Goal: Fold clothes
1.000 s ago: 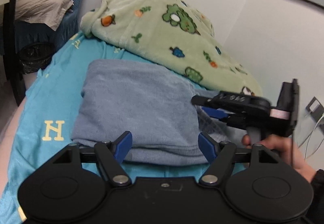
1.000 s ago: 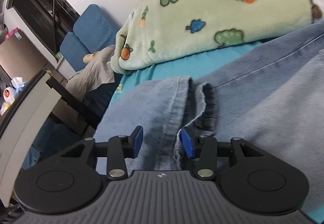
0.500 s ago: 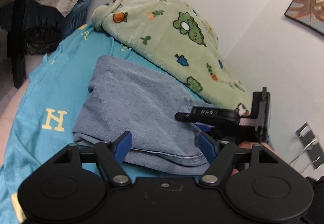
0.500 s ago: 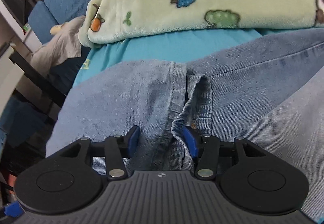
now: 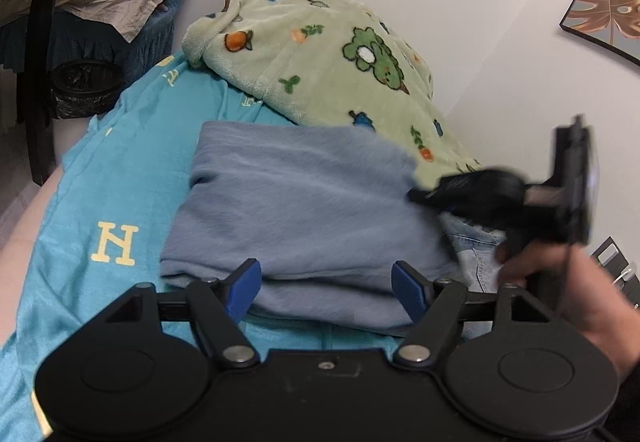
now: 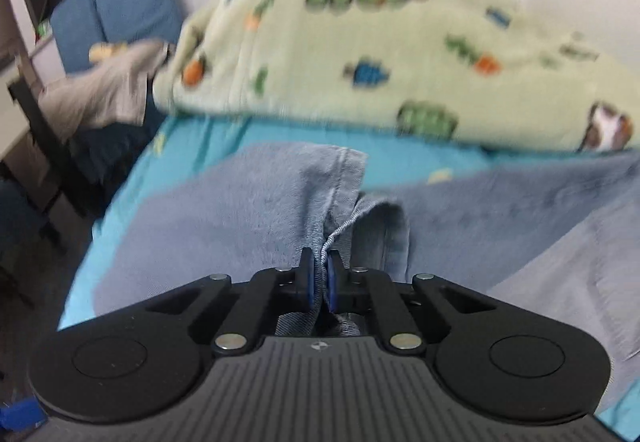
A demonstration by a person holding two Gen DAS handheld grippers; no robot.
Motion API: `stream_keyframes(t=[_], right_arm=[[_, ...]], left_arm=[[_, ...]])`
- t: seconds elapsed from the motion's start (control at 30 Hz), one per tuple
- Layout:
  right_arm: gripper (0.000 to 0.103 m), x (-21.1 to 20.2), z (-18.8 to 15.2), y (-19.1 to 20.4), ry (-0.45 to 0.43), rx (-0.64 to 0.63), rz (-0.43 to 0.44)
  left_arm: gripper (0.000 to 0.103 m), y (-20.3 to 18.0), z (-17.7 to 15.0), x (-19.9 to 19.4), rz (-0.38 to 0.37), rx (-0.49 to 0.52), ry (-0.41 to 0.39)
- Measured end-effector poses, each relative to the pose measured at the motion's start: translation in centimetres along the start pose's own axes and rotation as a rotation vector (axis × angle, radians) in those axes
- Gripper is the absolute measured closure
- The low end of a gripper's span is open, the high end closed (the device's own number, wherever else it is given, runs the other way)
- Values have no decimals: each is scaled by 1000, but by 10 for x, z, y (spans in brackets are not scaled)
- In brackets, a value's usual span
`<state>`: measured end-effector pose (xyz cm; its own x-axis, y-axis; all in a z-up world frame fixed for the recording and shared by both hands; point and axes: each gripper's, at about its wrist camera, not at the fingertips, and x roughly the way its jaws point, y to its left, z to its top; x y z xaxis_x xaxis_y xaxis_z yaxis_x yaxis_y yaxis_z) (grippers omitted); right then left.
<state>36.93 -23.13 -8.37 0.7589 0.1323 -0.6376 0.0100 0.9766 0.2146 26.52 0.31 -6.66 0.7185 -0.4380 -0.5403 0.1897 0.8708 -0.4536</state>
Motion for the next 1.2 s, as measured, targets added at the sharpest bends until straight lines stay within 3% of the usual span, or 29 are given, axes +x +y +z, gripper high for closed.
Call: stream_keyframes(t=[0.2, 0.4, 0.5, 0.57, 0.6, 0.73, 0.83, 1.0, 1.07, 1.13, 1.2], right_arm=[[98, -19, 23, -32, -72, -1, -85], [96, 18, -14, -64, 30, -24, -105], [86, 21, -24, -73, 25, 25, -77], [63, 9, -23, -80, 5, 67, -44], [59, 1, -22, -83, -8, 83, -27], [57, -42, -25, -101, -71, 161, 29], [53, -82, -37, -131, -126, 275, 25], [51, -124, -65, -202, -164, 523, -62], [42, -132, -79, -235, -174, 667, -93], [33, -132, -96, -266, -194, 818, -75], [32, -125, -111, -290, -208, 936, -31]], left_arm=[[34, -4, 0, 2, -2, 19, -1], [34, -4, -5, 11, 16, 41, 21], [34, -6, -6, 15, 26, 60, 25], [34, -8, -7, 18, 33, 74, 27], [34, -9, -8, 19, 36, 81, 29], [34, -13, -12, 20, 38, 98, 37], [34, -15, -15, 21, 34, 102, 41], [34, -17, -19, 26, 59, 101, 49], [34, -16, -22, 29, 66, 90, 58], [34, -16, -24, 32, 74, 84, 62], [34, -16, -24, 33, 85, 86, 61]])
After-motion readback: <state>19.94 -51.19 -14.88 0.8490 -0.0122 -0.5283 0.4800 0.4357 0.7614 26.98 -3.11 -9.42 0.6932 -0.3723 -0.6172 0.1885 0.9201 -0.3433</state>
